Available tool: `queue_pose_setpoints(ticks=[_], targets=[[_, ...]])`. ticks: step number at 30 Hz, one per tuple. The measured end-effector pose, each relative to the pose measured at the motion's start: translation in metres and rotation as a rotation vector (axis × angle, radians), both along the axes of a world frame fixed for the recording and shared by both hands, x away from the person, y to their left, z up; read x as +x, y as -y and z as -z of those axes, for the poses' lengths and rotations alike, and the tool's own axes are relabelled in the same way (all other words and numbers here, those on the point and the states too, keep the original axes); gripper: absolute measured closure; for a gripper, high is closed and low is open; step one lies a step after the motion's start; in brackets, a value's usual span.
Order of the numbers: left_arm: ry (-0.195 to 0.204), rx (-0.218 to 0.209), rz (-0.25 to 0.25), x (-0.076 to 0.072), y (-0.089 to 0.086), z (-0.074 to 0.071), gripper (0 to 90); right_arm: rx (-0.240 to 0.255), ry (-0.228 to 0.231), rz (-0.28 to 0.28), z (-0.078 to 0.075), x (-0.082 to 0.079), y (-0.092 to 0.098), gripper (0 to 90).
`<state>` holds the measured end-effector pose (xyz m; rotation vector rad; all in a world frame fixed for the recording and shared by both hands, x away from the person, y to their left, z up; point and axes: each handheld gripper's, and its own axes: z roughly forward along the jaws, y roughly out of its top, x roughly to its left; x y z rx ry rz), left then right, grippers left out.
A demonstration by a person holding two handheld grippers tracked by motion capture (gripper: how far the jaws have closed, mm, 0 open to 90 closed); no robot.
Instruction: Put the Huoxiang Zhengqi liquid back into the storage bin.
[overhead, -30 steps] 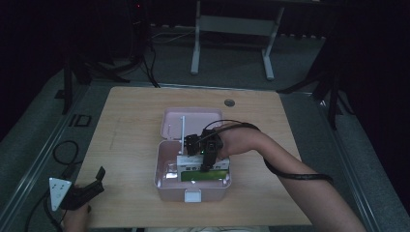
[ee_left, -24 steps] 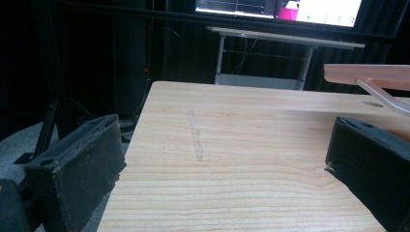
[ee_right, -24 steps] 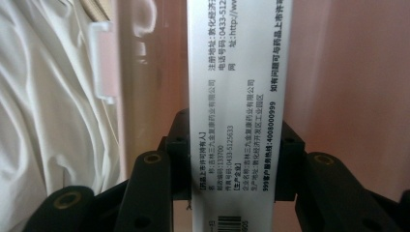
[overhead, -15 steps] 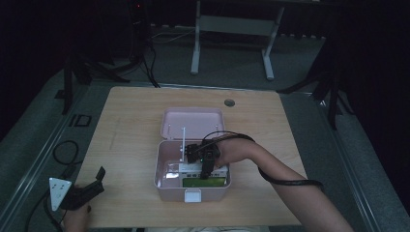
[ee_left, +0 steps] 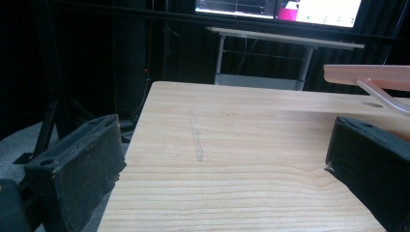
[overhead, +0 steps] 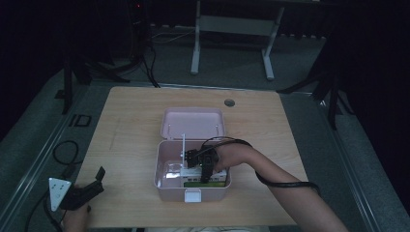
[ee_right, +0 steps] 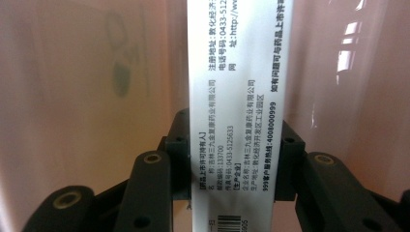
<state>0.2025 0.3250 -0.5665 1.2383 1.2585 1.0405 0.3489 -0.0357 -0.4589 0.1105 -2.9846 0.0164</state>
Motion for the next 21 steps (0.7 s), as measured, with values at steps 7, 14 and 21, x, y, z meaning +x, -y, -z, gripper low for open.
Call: queue_pose_setpoints(ticks=[7, 14, 21], targets=[[-0.001, 0.001, 0.0, 0.0, 0.0, 0.0, 0.2, -0.009, -0.011, -0.002, 0.005, -0.001, -0.001, 60.1], [-0.004, 0.003, 0.0, 0.0, 0.0, 0.0, 0.2, 0.01, -0.008, -0.002, -0.018, -0.001, 0.004, 53.3], [-0.004, 0.002, -0.001, 0.0, 0.0, 0.0, 0.2, 0.104, 0.027, 0.01, -0.061, 0.001, 0.018, 51.6]])
